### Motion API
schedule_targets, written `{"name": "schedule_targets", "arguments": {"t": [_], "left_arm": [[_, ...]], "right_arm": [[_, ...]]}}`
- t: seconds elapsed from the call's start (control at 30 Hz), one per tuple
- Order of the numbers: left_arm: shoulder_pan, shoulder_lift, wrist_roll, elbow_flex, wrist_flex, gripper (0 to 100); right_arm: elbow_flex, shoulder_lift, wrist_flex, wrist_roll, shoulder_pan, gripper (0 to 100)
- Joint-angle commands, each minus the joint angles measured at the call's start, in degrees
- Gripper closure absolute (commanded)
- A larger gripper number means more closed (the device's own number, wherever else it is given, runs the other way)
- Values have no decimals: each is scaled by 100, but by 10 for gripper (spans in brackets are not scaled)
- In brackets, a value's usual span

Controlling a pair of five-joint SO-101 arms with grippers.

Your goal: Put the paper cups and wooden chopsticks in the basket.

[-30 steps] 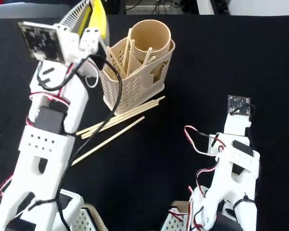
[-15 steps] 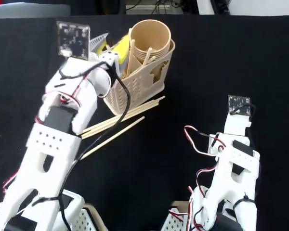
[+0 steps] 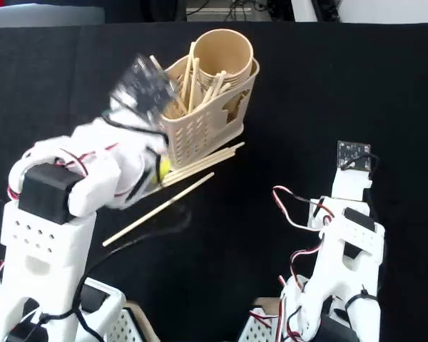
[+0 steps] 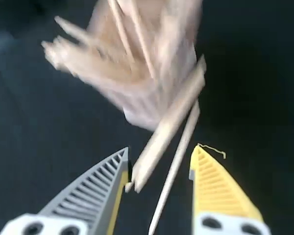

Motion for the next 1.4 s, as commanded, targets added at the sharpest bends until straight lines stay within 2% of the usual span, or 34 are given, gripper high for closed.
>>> {"name": "schedule_targets", "arguments": {"t": [0.0, 0.1, 0.2, 0.33, 0.5, 0.73, 0.9, 1.37], "left_arm": [[-426, -9, -1433, 1121, 387, 795], [-884, 62, -1978, 2448, -396, 795], [-1543, 237, -2224, 3626, -1767, 794], [-2026, 571, -2505, 4602, -2945, 794], [-2044, 897, -2470, 5042, -3780, 795], [-1640, 1609, -1969, 5086, -4923, 795], [-1323, 2426, -1916, 4989, -5152, 795], [-1499, 3112, -1960, 4268, -4897, 807]], "right_arm": [[-330, 40, -114, -44, 70, 976], [-330, 40, -114, -44, 70, 976], [-330, 40, -114, -44, 70, 976], [-330, 40, -114, -44, 70, 976], [-330, 40, -114, -44, 70, 976], [-338, 40, -114, -176, 88, 976], [-338, 40, -114, -176, 97, 976], [-330, 22, -114, -193, 97, 976]]}}
